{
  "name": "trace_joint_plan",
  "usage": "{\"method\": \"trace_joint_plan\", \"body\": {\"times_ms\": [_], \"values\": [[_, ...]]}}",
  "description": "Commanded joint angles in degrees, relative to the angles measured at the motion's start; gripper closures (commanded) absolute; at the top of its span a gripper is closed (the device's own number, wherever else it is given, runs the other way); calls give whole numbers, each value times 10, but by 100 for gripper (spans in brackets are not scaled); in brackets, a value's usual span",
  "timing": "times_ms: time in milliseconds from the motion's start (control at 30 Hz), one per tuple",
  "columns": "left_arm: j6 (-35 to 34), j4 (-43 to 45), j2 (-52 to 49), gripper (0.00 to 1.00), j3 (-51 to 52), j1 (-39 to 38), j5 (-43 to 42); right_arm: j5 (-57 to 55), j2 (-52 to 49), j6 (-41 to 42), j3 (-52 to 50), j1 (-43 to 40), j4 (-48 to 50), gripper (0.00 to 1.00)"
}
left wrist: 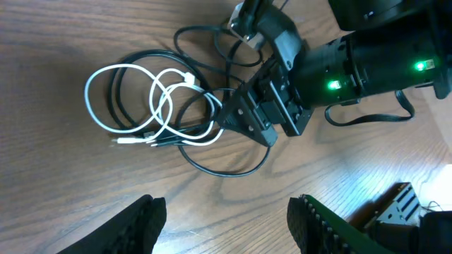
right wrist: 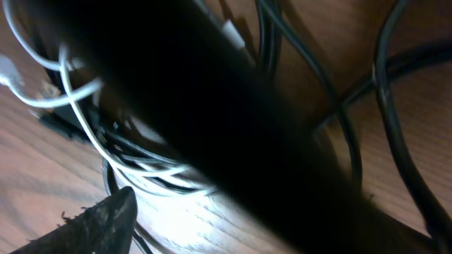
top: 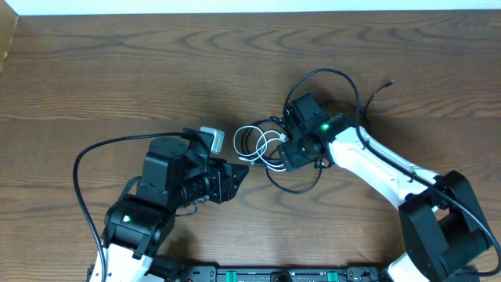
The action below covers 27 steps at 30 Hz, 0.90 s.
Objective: Untangle cables
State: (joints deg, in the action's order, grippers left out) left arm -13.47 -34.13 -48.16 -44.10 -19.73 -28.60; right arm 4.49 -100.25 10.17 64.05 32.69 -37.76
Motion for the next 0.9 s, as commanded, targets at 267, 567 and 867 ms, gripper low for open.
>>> {"method": "trace_joint_plan", "body": {"times_ms": [267,567,867], "values": [[4,-26,3,38,-11,-1,12,-189,-2,254,-1,0,64,14],[3,-32,3,38,-11,-1,12,-196,-2,254,-1,0,144,37],[3,-47,3,38,-11,-1,12,-191,-2,102,-1,-1,145,99]]}}
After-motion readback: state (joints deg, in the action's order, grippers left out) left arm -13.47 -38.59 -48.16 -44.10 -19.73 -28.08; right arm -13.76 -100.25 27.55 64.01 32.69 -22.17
